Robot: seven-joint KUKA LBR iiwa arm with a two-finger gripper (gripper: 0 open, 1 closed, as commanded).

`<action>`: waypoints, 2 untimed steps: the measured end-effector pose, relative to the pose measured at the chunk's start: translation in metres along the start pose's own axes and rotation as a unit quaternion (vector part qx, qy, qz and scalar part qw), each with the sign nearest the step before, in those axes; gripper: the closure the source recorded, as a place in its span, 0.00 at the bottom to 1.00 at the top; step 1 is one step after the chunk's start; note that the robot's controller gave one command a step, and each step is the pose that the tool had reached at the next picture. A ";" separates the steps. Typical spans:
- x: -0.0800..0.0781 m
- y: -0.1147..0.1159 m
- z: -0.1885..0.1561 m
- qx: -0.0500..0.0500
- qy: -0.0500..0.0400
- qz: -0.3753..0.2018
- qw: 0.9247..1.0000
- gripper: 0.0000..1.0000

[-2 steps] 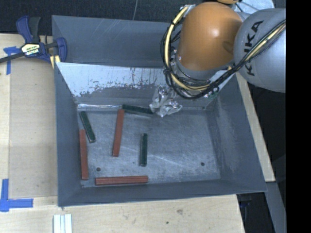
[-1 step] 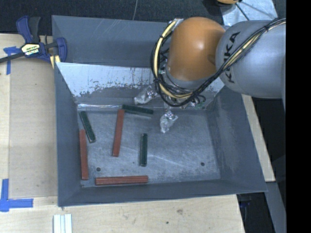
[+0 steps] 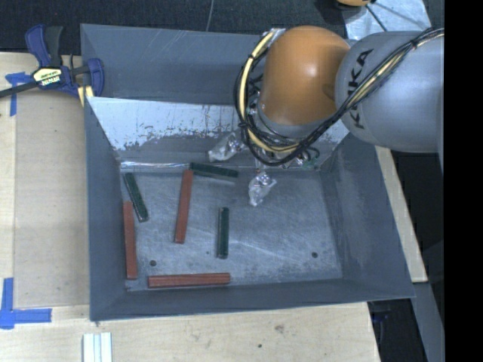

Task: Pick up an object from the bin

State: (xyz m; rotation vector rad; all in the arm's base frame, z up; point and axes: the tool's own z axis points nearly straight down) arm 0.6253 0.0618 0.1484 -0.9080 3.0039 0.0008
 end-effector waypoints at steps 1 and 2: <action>0.005 0.004 0.031 0.003 -0.004 -0.085 0.996 0.00; 0.022 0.006 0.075 0.000 0.000 -0.173 0.985 0.00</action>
Offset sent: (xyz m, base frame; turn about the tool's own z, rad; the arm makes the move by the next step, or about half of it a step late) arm -0.0242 -0.0083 -0.0784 -0.3515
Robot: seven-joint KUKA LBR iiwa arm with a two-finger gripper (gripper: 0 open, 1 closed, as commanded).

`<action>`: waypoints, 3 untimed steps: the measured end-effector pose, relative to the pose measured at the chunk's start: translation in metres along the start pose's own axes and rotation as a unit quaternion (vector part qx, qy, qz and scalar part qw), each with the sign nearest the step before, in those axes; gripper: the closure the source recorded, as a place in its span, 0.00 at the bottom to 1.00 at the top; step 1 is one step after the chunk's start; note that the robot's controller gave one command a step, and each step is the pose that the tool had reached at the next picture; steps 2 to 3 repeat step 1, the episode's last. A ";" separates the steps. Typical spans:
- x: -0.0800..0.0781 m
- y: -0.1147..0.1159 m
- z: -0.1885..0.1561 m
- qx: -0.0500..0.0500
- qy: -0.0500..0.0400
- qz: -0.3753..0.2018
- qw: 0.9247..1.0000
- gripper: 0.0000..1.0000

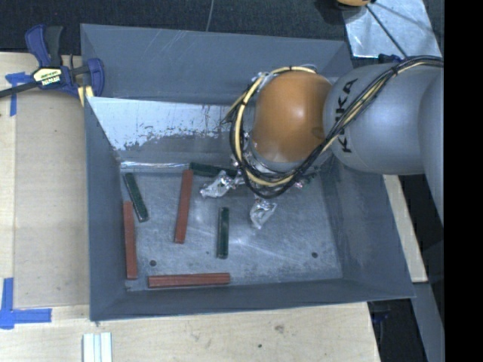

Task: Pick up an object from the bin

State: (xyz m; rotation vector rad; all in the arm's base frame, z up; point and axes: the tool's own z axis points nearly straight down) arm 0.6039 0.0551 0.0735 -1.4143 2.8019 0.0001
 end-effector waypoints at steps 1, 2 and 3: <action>0.000 0.011 -0.005 0.007 -0.008 -0.116 0.993 1.00; 0.000 0.011 -0.005 0.007 -0.008 -0.116 0.993 1.00; 0.000 0.011 -0.005 0.007 -0.008 -0.116 0.993 1.00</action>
Offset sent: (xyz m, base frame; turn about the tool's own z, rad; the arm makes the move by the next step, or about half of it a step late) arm 0.0000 0.0000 0.0000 0.0000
